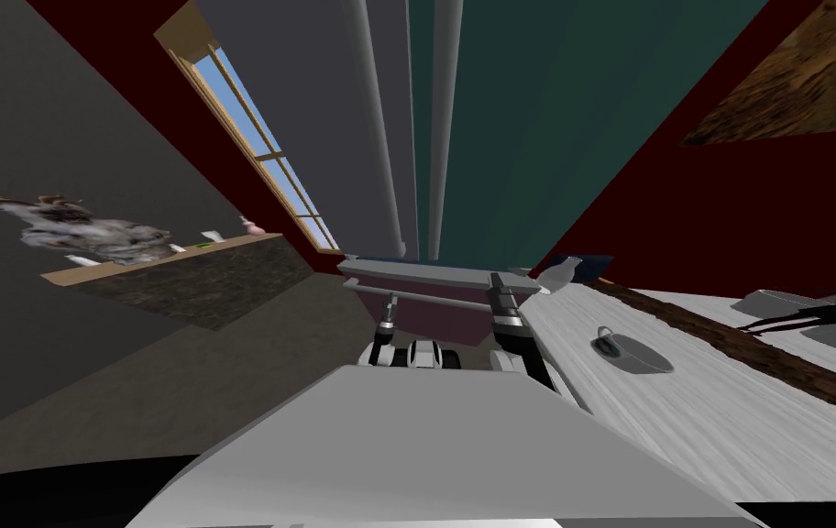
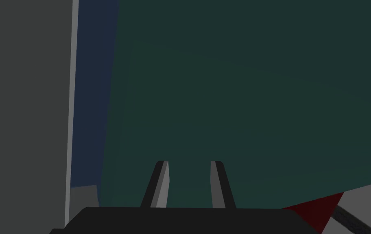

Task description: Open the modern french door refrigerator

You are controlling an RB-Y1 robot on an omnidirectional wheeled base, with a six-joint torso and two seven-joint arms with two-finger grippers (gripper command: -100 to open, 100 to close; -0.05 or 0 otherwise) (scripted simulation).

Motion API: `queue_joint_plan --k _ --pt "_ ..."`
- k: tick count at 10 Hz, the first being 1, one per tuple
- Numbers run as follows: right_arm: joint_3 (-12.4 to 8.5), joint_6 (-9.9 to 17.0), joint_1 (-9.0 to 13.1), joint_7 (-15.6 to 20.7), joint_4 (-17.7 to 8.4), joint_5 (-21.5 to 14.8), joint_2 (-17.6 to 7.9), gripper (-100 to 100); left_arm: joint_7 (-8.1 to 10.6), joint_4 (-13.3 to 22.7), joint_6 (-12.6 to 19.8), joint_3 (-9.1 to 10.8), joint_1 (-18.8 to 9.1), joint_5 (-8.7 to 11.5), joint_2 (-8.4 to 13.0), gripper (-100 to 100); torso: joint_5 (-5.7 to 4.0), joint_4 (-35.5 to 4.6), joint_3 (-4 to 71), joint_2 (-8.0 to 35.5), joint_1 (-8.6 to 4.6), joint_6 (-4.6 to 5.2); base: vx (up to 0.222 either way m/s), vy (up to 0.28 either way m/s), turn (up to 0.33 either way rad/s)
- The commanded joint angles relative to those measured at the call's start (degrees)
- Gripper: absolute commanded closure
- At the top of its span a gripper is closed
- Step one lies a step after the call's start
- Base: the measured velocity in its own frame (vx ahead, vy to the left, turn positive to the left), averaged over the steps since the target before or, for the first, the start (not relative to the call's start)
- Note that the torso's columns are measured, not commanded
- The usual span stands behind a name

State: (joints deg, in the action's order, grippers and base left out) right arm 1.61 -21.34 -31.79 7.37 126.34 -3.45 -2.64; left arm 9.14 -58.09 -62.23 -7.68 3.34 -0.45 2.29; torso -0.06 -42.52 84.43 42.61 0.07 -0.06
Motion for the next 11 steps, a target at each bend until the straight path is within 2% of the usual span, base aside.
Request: queue_joint_plan --k 1,4,5,6,11 --pt "0.0 0.0 0.0 0.0 0.0 0.0 0.0 0 0.13 -0.4 1.3 -0.02 -0.4 0.0 0.1 100 -0.06 -0.1 0.0 0.0 -0.07 -0.02 -0.104 0.008 0.004" --pt "0.0 0.0 0.0 0.0 0.0 0.0 0.0 0 -1.1 -2.2 1.7 3.71 1.4 1.6 0.0 100 0.05 0.2 0.1 -0.3 -0.2 0.27 -0.112 0.039 -0.321" --pt "0.0 0.0 0.0 0.0 0.0 0.0 0.0 0 -1.1 -2.2 1.7 3.71 1.4 1.6 0.0 100 0.1 0.3 0.1 -0.2 -0.22 0.26 -0.104 0.012 -0.116" --pt "0.0 0.0 0.0 0.0 0.0 0.0 0.0 0 -1.53 -2.9 1.7 4.95 2.0 2.2 -0.1 100 0.0 0.2 0.1 -0.3 -0.25 0.05 -0.08 -0.009 -0.19" --pt "0.0 0.0 0.0 0.0 0.0 0.0 0.0 0 -3.63 -6.1 1.8 11.18 4.8 5.0 -0.3 100 -0.09 0.0 0.0 -0.1 -0.31 0.19 -0.151 0.008 -0.332"
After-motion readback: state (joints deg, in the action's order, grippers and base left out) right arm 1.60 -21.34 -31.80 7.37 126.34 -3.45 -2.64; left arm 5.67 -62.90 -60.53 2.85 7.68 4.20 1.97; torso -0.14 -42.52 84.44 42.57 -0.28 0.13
